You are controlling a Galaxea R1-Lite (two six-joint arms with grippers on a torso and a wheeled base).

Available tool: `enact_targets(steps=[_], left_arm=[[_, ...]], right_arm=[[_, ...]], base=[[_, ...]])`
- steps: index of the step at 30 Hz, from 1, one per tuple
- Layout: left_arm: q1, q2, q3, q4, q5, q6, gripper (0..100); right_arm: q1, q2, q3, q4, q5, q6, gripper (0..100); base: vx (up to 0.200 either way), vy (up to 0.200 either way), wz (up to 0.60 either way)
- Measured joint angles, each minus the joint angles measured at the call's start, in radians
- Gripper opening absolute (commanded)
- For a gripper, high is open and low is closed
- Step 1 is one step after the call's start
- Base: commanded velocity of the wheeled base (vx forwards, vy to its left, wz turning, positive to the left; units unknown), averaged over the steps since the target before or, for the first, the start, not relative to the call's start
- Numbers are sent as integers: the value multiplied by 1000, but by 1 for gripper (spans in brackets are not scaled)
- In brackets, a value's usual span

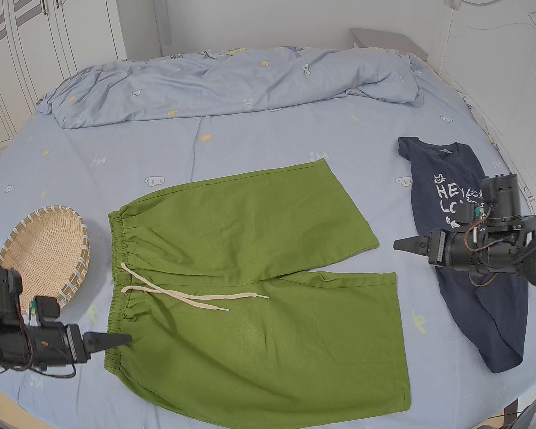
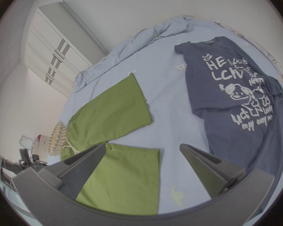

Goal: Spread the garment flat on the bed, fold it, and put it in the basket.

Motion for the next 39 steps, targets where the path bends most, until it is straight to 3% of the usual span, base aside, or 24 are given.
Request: enact_targets(steps=[5, 11, 17, 25, 39], left_arm=[[28, -72, 117, -1, -28, -3, 100], [62, -82, 156, -1, -39, -3, 100], [71, 23, 157, -18, -36, 6, 100], [96, 206, 156, -137, -32, 53, 100], [104, 298, 134, -177, -52, 73, 100]], right_arm=[[21, -123, 76, 56, 24, 12, 100], [47, -201, 102, 77, 26, 16, 100], [54, -232, 113, 79, 26, 15, 100], [57, -246, 118, 77, 28, 14, 100], [59, -248, 120, 75, 28, 13, 100]], base=[[0, 0, 0], [0, 0, 0], [0, 0, 0], [0, 0, 0], [0, 0, 0]])
